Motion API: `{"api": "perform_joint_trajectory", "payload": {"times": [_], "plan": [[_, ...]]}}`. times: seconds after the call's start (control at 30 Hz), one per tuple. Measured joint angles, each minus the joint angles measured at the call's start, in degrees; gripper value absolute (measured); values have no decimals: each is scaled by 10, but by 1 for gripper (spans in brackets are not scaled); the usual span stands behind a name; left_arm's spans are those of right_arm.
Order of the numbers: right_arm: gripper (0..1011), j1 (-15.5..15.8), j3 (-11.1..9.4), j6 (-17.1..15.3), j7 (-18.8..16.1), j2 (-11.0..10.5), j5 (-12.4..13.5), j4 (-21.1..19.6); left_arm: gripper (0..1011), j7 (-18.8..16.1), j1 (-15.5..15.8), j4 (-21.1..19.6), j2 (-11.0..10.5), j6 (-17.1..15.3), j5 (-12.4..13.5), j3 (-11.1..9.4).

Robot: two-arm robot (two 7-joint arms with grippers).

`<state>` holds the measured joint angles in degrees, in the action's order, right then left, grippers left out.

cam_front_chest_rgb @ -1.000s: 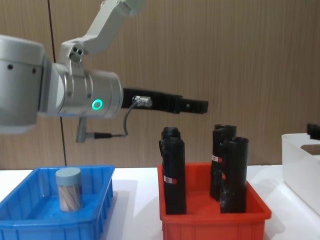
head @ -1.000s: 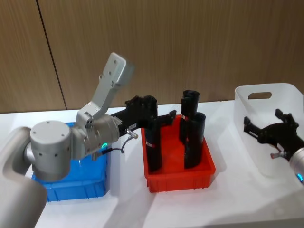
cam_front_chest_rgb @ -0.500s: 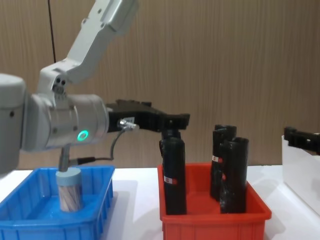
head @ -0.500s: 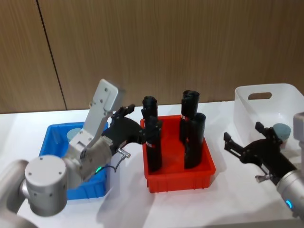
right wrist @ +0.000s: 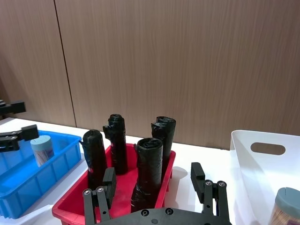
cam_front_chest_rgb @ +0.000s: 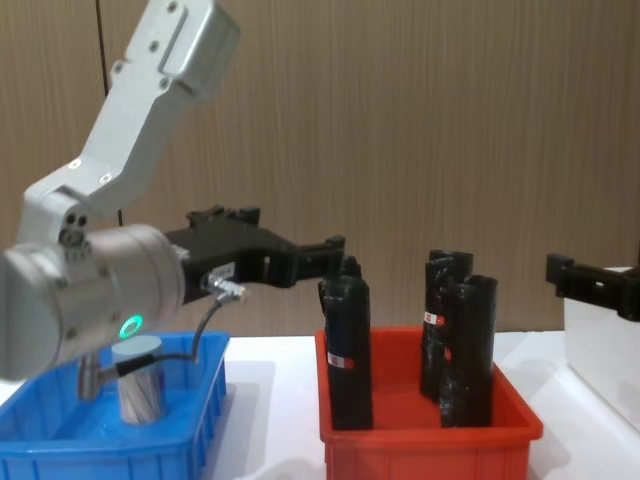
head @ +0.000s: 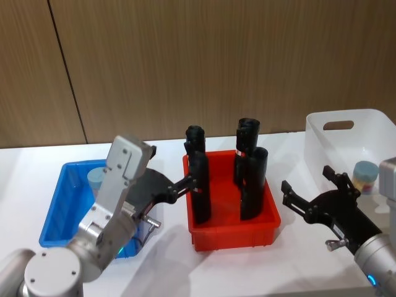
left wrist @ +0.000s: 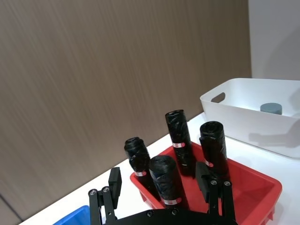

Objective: Pick the cotton swabs from the blue box and place them into the white box.

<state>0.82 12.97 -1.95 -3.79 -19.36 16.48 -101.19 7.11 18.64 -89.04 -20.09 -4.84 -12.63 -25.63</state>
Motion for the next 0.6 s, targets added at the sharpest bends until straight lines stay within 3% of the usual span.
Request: {"api": "perform_joint_trajectory", "payload": {"times": [0.23,0.6], "plan": [[1002,0,0,0,0,0,0,-1,1000,-48,-38,-31,-14,30,9,-3],[1002,0,0,0,0,0,0,-1,1000,-65,-50,-42,-18,41,12,-4]]}}
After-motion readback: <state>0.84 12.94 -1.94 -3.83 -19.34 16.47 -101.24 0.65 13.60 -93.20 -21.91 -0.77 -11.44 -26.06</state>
